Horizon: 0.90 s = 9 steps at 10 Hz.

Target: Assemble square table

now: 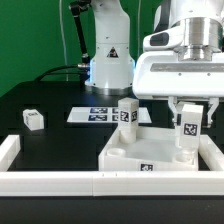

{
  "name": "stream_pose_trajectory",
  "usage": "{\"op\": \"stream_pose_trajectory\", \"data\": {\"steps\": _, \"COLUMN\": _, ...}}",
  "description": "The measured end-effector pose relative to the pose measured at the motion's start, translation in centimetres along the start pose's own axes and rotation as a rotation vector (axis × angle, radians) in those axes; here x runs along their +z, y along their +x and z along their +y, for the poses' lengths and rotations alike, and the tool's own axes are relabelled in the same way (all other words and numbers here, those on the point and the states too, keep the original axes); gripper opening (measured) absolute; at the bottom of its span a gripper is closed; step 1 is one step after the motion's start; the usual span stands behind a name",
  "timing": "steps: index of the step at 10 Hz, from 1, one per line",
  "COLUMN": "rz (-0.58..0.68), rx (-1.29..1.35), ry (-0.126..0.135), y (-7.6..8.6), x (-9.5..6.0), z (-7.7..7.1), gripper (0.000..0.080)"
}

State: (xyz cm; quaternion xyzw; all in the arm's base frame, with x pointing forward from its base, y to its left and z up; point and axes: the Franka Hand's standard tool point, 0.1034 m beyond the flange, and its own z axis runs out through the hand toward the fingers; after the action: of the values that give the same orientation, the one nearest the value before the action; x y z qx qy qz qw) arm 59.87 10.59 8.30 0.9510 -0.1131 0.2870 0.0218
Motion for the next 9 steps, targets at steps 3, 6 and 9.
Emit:
{"op": "stream_pose_trajectory", "data": {"steps": 3, "rz": 0.003, "rx": -0.015, "ry": -0.015, "y": 0.3, "x": 0.6, "z": 1.3, "gripper": 0.0288}}
{"op": "stream_pose_trajectory", "data": {"steps": 6, "rz": 0.005, "rx": -0.031, "ry": -0.018, "y": -0.7, "x": 1.3, "z": 0.9, "gripper": 0.0288}}
{"op": "stream_pose_trajectory", "data": {"steps": 9, "rz": 0.03, "rx": -0.029, "ry": -0.011, "y": -0.2, "x": 1.5, "z": 0.0, "gripper": 0.0288}}
